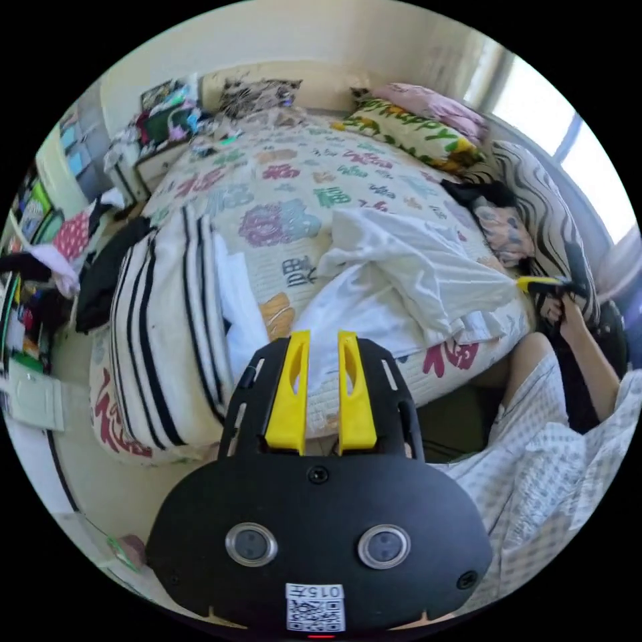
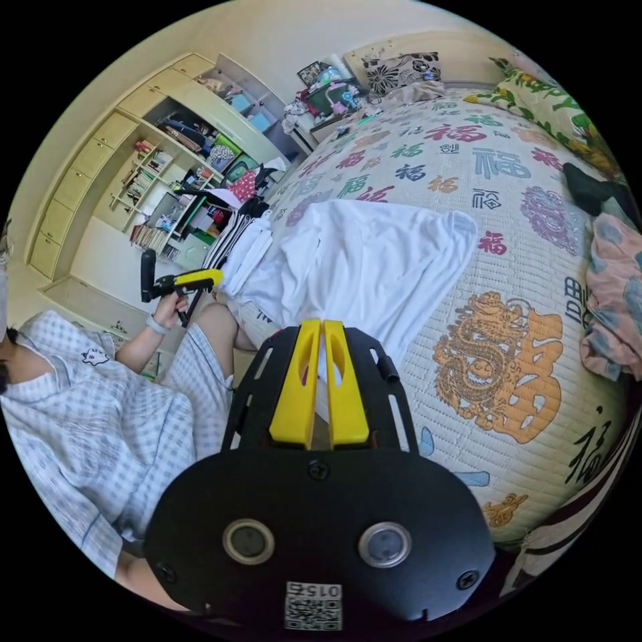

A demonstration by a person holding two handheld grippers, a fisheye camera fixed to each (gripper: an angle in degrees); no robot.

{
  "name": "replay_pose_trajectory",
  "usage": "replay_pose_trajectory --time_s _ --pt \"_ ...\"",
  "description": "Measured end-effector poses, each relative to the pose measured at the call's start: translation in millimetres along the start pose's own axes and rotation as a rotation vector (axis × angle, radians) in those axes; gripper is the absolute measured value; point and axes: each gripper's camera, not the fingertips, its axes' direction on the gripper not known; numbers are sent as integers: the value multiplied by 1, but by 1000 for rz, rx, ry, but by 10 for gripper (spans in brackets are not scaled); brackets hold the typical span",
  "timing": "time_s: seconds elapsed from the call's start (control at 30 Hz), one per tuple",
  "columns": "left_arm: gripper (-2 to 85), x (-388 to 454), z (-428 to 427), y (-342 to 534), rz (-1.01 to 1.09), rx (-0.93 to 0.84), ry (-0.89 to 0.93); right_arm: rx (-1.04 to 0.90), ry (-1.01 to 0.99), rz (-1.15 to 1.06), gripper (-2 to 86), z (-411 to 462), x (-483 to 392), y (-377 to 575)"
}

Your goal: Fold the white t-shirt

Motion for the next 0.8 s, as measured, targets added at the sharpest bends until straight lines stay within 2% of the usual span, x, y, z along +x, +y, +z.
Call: replay_pose_trajectory --time_s 0.13,0.3,0.4,0.57,0.63,0.7,0.8 --pt "83 37 56 -19 161 -103 310 15 -9 -20 -1 -13 -7 -11" --pt "108 21 122 -41 5 -173 380 31 5 -90 -1 -39 -21 -31" --pt "57 -5 144 -48 -89 -180 487 28 30 -104 -1 -53 -24 -36" --pt "12 -77 119 -45 -216 -23 693 35 66 -90 -1 -77 -20 -36" --pt "5 -128 93 -50 -310 132 844 60 70 -72 -2 -90 -14 -38" --pt "2 -165 75 -66 -330 237 916 113 51 -42 -3 -112 -1 -50" --pt "0 -212 54 -121 -272 334 913 168 23 -49 -5 -136 13 -91"
